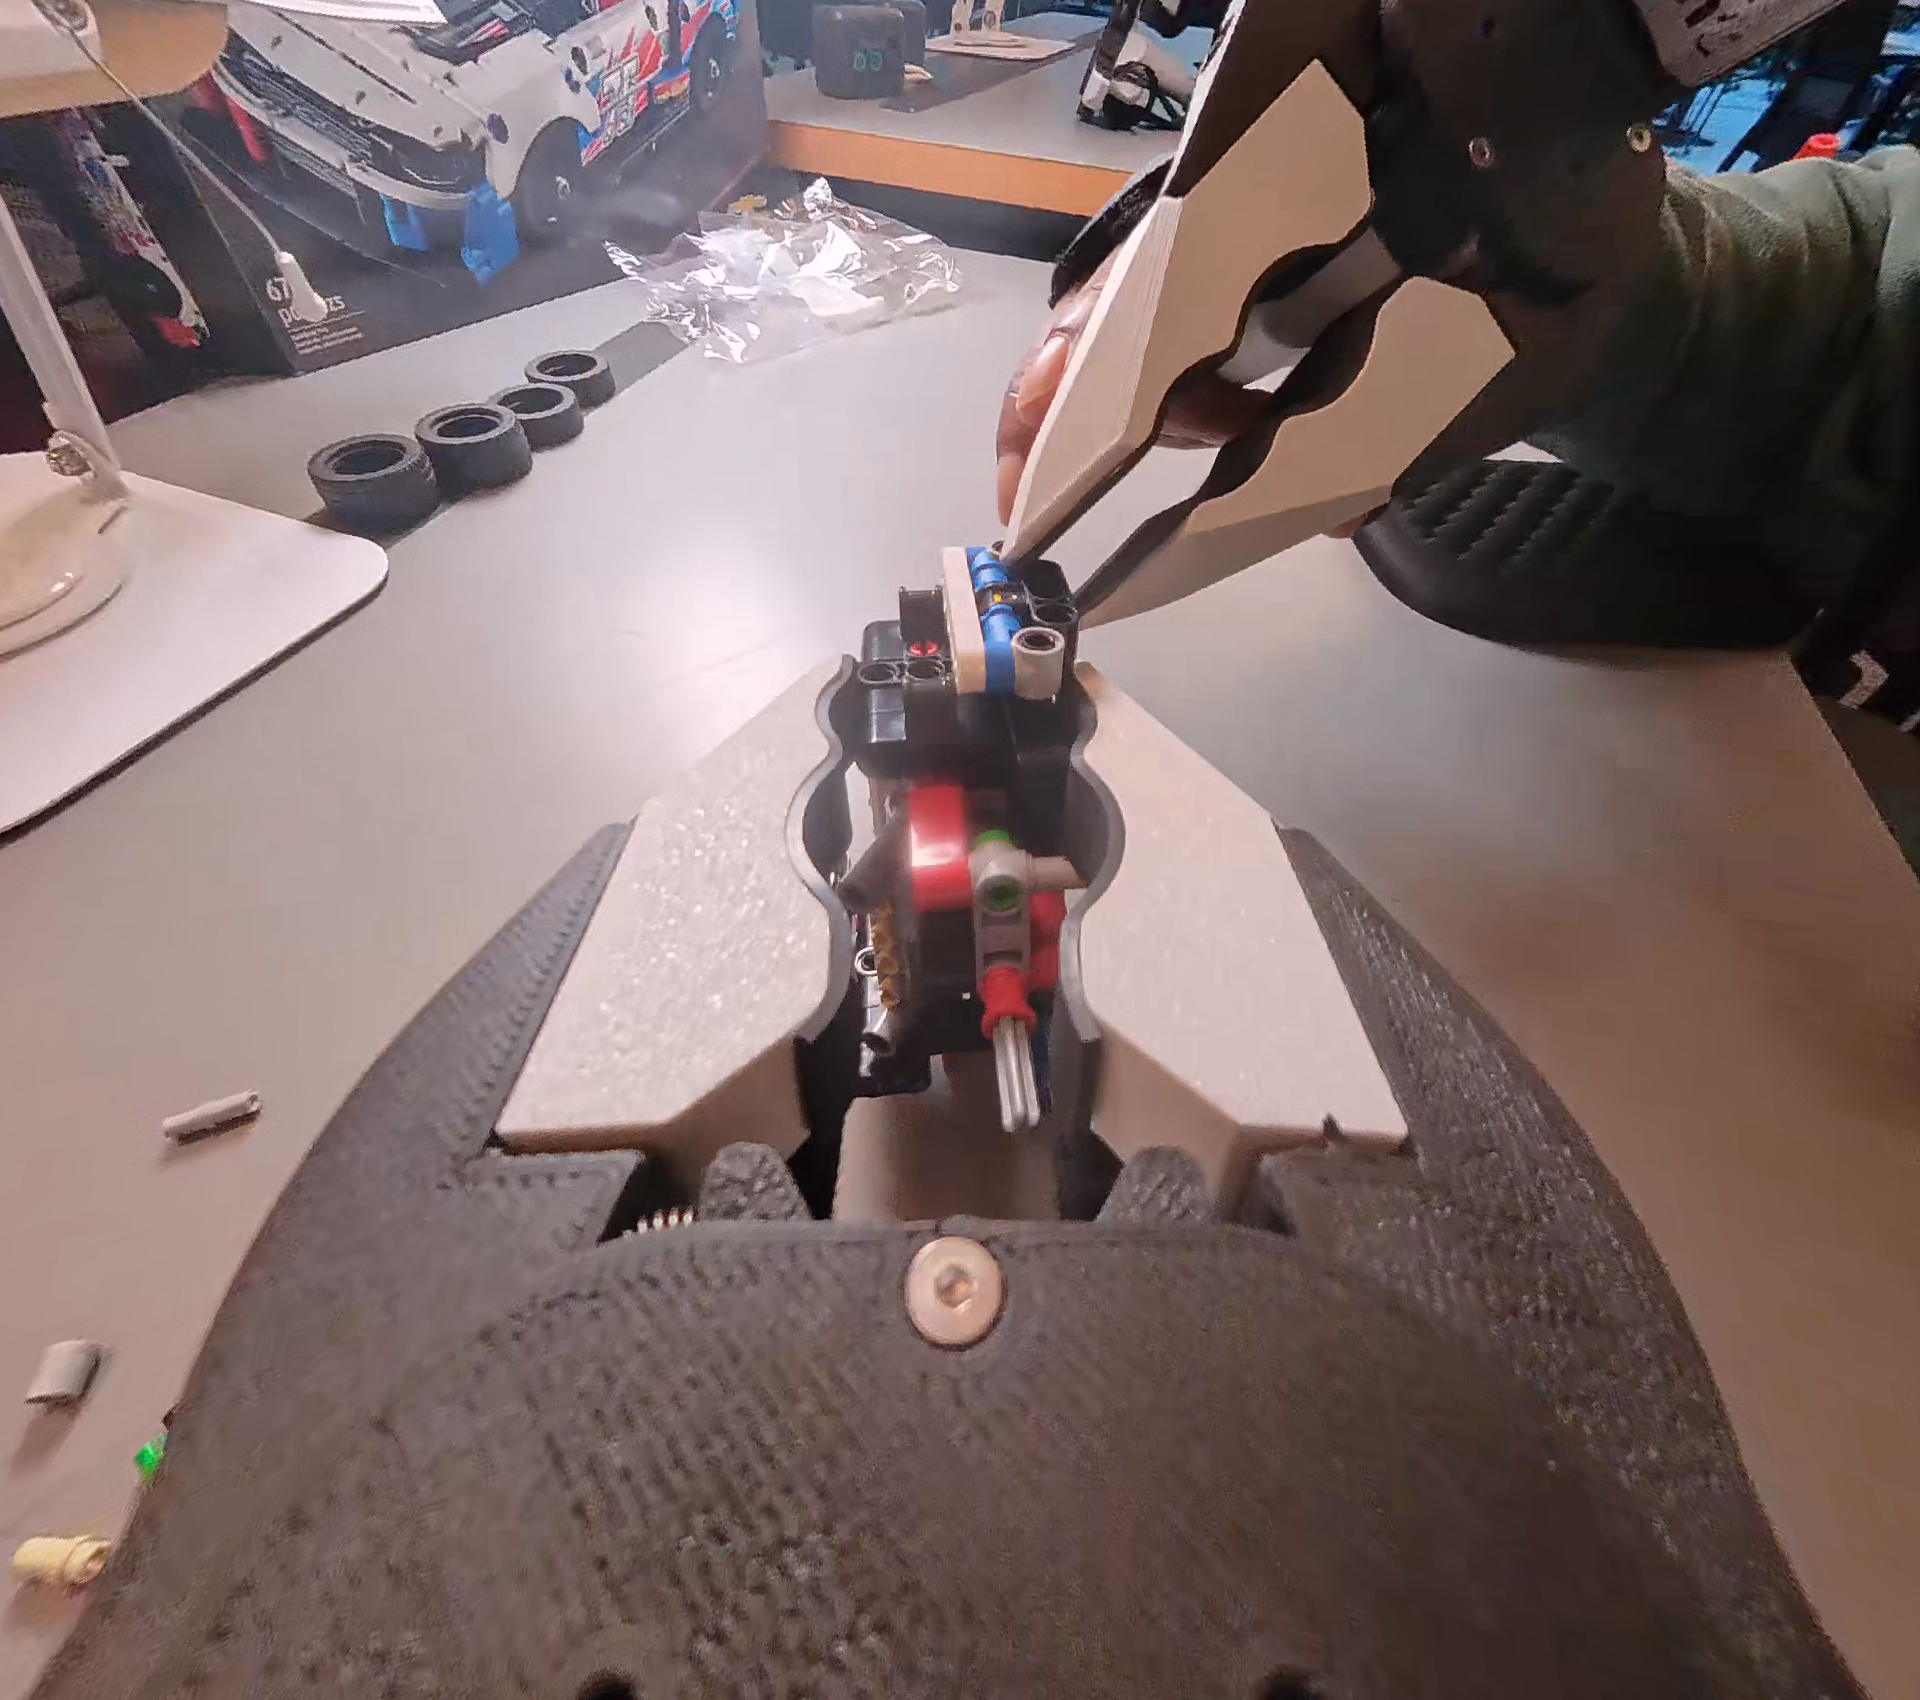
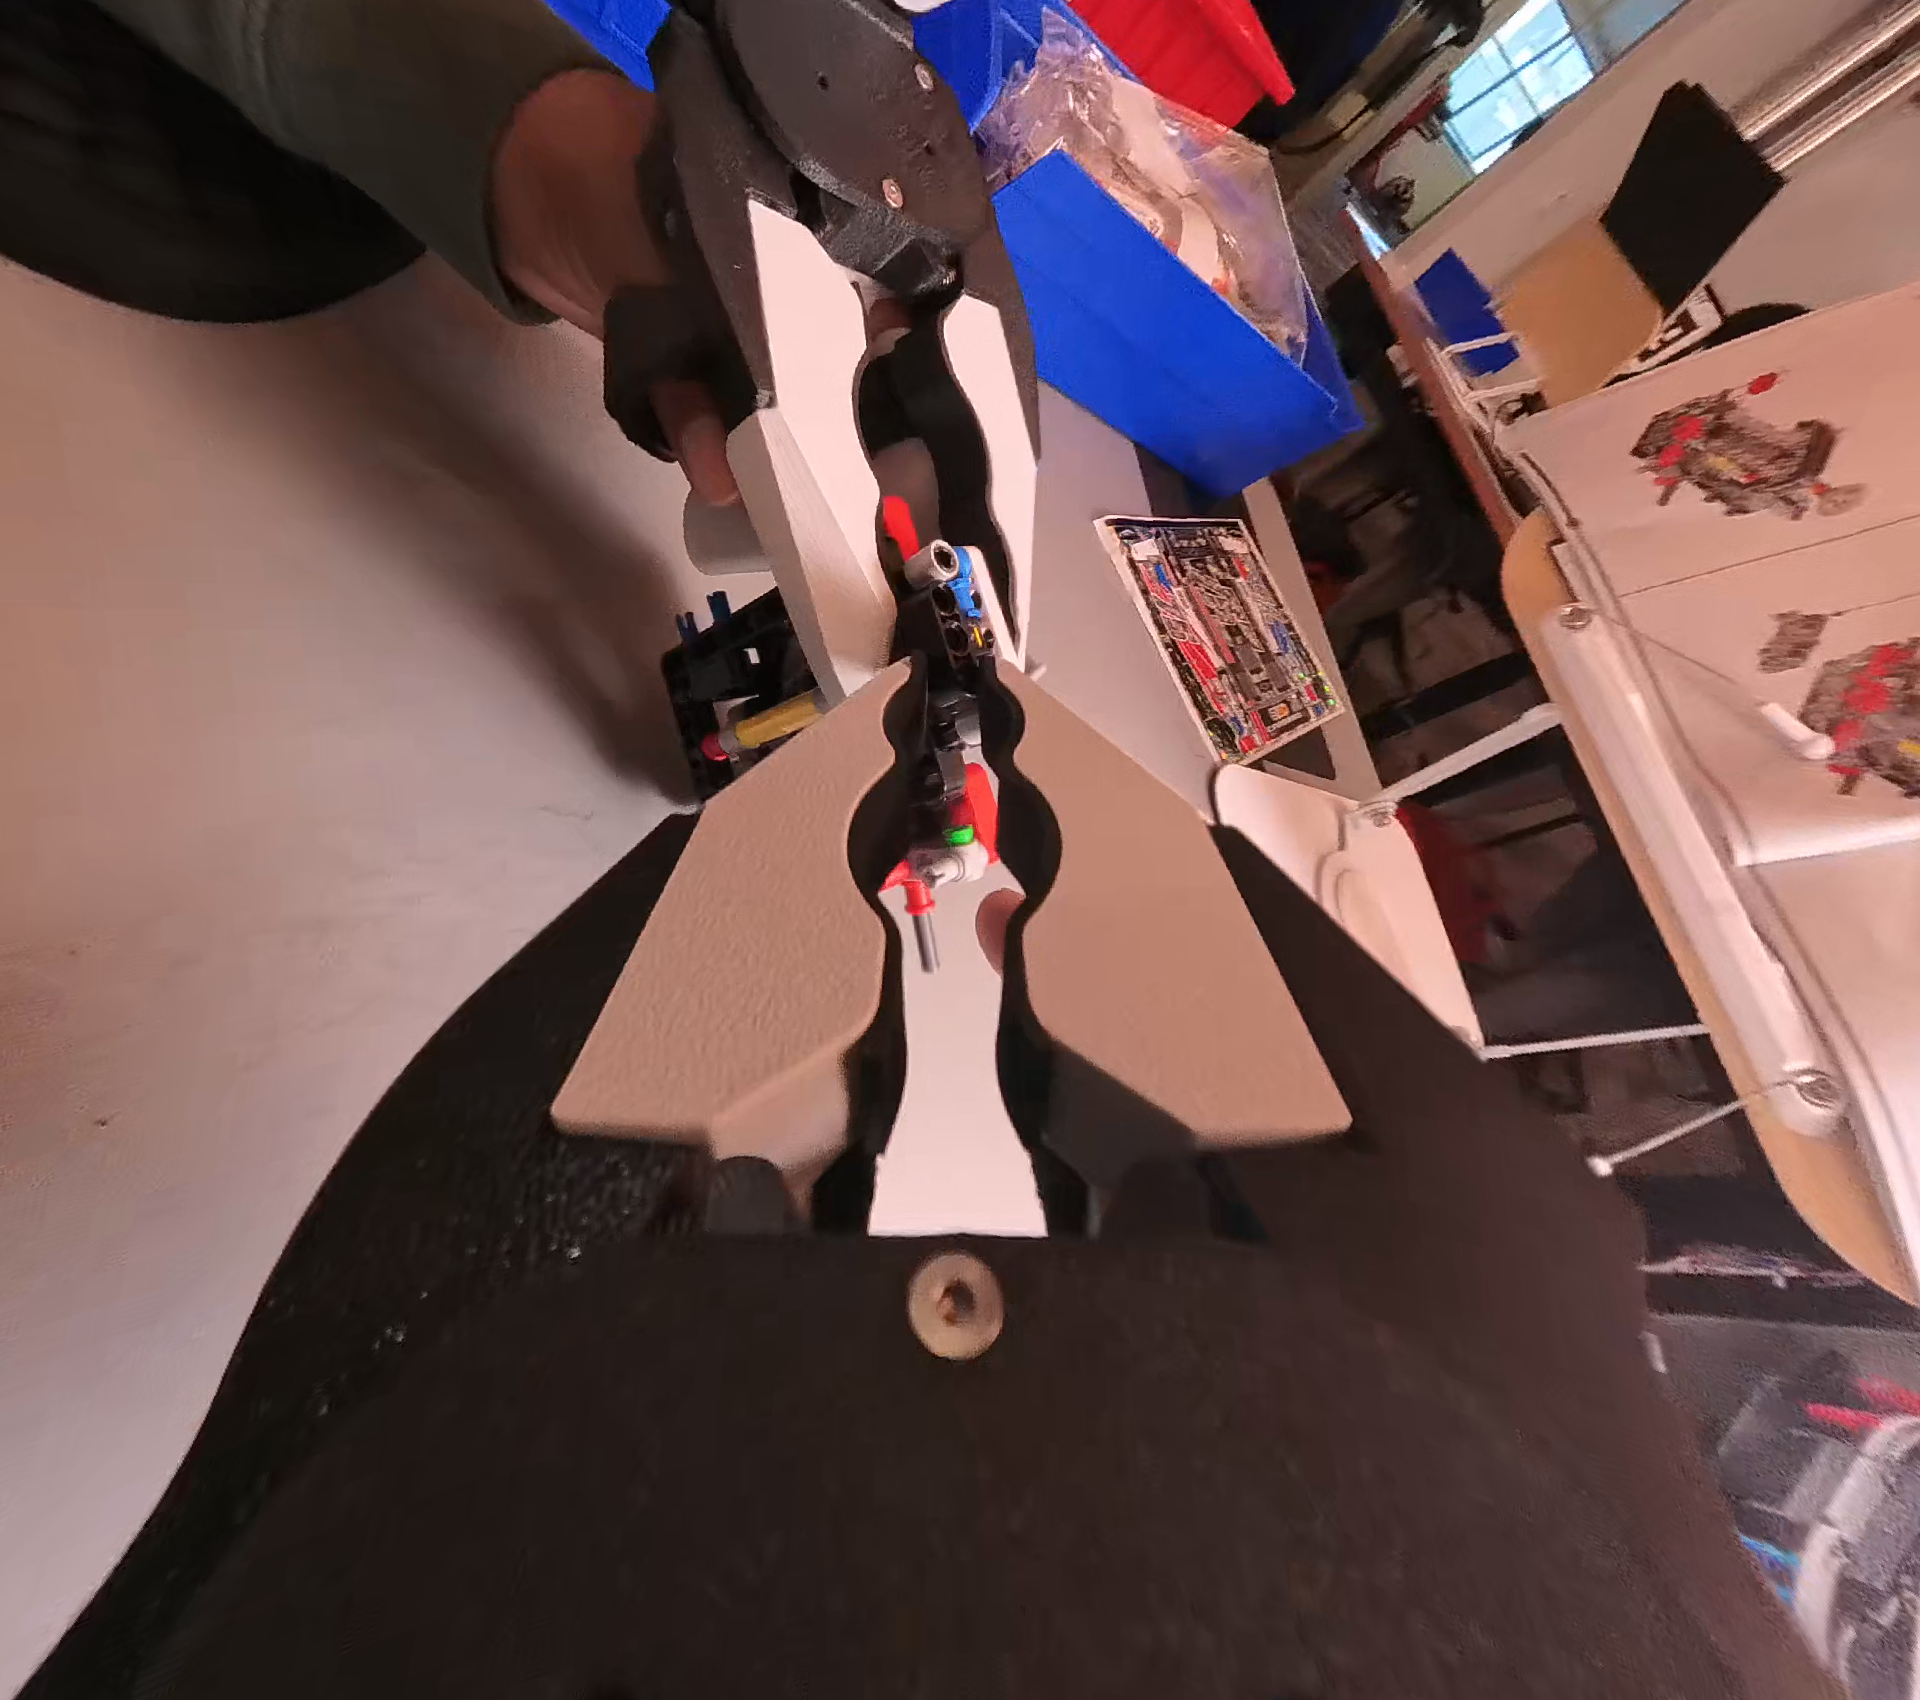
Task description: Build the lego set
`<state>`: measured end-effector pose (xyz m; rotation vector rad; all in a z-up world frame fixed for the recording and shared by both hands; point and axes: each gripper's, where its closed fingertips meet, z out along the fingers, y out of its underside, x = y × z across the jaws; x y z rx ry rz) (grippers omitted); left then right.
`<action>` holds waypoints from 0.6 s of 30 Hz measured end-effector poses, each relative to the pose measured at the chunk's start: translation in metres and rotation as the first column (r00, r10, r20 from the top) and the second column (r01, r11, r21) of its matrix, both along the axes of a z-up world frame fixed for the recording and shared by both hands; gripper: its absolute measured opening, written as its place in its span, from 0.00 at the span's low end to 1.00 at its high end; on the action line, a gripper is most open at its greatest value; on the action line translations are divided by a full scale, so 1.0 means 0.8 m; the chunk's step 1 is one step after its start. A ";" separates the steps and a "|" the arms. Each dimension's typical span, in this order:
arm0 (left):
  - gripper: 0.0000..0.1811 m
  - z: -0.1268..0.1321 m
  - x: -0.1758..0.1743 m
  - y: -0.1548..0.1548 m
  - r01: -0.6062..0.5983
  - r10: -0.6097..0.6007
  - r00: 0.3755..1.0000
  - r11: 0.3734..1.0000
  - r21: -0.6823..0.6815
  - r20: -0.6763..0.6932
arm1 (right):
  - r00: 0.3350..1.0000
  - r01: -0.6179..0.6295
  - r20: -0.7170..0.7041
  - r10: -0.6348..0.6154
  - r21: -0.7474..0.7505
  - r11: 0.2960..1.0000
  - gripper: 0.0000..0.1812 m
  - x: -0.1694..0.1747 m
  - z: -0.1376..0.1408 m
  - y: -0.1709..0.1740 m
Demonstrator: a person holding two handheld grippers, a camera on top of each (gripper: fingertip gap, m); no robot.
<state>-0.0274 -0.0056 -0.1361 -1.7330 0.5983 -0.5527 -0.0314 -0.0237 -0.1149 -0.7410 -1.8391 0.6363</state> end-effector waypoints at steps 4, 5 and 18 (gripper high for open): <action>0.22 0.001 -0.007 0.001 -0.027 0.027 1.000 0.999 0.022 0.008 | 0.999 0.000 -0.033 -0.002 -0.051 0.999 0.04 -0.005 0.001 0.000; 0.24 0.001 -0.009 0.002 -0.041 0.040 0.999 0.999 0.026 0.007 | 0.999 0.001 -0.040 -0.003 -0.057 0.998 0.04 -0.005 0.001 0.000; 0.29 -0.004 -0.027 -0.005 -0.105 0.104 0.994 0.993 -0.052 -0.023 | 0.998 -0.011 -0.054 0.009 -0.029 1.000 0.04 -0.013 0.003 0.001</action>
